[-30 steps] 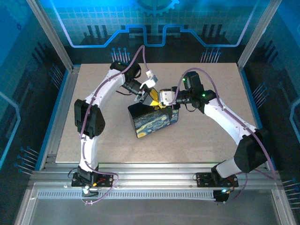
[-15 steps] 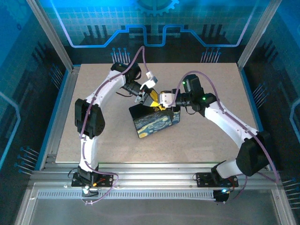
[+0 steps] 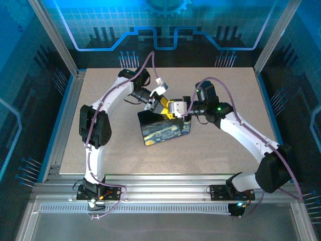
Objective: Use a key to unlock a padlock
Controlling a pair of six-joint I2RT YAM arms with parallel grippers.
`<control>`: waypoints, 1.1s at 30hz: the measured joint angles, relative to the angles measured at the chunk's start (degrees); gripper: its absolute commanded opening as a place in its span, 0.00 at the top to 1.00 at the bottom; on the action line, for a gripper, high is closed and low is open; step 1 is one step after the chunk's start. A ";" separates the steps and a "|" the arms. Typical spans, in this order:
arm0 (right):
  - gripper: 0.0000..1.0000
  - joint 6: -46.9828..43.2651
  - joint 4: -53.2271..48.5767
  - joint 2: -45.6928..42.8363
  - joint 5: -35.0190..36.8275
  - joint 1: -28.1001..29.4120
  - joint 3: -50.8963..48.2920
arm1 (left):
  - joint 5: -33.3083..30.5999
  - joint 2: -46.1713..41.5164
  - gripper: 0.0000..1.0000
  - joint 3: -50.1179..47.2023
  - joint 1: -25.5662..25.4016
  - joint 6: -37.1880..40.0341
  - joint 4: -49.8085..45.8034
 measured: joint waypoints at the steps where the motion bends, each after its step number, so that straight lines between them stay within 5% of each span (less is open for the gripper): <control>1: 0.63 0.02 0.17 0.04 -0.55 0.11 0.22 | -0.04 0.00 0.99 0.00 0.00 -0.13 0.31; 10: 0.59 -1.70 -1.05 1.51 -1.25 -0.37 1.22 | -1.05 0.00 0.99 0.00 0.11 -0.66 1.14; 26: 0.68 -3.78 -3.65 3.61 -1.40 -1.92 2.62 | -1.97 -0.24 0.99 0.00 0.28 -0.59 0.96; 33: 0.60 -5.03 -4.13 4.09 -1.20 -1.92 3.02 | -2.27 -0.31 0.99 0.00 0.44 0.04 0.70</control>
